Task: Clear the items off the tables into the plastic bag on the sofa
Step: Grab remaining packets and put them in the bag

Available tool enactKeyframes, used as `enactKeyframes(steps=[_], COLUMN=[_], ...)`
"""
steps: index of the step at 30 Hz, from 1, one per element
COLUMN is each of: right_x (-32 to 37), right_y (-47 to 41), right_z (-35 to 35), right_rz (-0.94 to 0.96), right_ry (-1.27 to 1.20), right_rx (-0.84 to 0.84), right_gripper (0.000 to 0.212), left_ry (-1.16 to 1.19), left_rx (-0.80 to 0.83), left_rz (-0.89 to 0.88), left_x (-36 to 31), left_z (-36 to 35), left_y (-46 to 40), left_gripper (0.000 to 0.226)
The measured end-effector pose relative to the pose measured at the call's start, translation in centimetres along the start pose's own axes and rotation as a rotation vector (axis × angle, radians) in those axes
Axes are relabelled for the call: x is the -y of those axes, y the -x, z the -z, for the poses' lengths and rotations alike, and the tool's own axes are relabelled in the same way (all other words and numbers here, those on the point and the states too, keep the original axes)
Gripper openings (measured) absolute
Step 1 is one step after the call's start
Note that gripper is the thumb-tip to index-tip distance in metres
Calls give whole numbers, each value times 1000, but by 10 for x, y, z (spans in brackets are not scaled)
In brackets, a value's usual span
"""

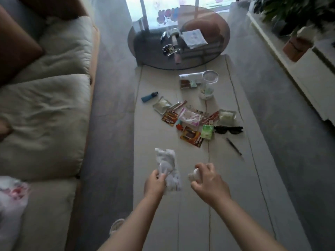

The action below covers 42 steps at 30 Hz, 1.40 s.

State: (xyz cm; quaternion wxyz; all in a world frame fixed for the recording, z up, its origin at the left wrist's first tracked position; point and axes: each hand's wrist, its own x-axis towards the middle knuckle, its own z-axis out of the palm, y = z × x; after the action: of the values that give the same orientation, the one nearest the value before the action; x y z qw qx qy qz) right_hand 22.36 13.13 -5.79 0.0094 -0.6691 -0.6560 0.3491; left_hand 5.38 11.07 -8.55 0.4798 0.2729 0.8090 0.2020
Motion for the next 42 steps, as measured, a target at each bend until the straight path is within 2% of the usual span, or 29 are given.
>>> enactKeyframes(steps=[4, 9, 13, 16, 21, 28, 31, 33, 37, 42], right_x=[57, 143, 219, 276, 371, 480, 514, 533, 554, 564], right_y=[21, 35, 45, 57, 86, 119, 119, 117, 108, 95], right_z=[-15, -61, -117, -166, -253, -341, -367, -382, -414, -449], right_rz=[156, 366, 424, 463, 545, 663, 705, 746, 783, 774], right_ry=[20, 123, 136, 169, 169, 340, 380, 445, 505, 538], right_rx=[85, 91, 96, 131, 222, 319, 331, 333, 347, 381], right_gripper=[47, 44, 49, 55, 51, 54, 50, 44, 49, 51], left_ry=[125, 203, 265, 179, 212, 295, 281, 287, 461, 681], left_rx=[-130, -219, -292, -367, -436, -500, -502, -467, -344, -293], left_rz=[62, 136, 167, 210, 228, 284, 331, 408, 559, 560], left_x=[29, 81, 126, 167, 253, 346, 360, 367, 383, 383], left_z=[68, 152, 228, 293, 390, 484, 519, 536, 550, 565], left_y=[24, 23, 18, 22, 16, -5, -14, -22, -37, -53], left_gripper=[32, 28, 27, 21, 24, 22, 16, 25, 40, 36])
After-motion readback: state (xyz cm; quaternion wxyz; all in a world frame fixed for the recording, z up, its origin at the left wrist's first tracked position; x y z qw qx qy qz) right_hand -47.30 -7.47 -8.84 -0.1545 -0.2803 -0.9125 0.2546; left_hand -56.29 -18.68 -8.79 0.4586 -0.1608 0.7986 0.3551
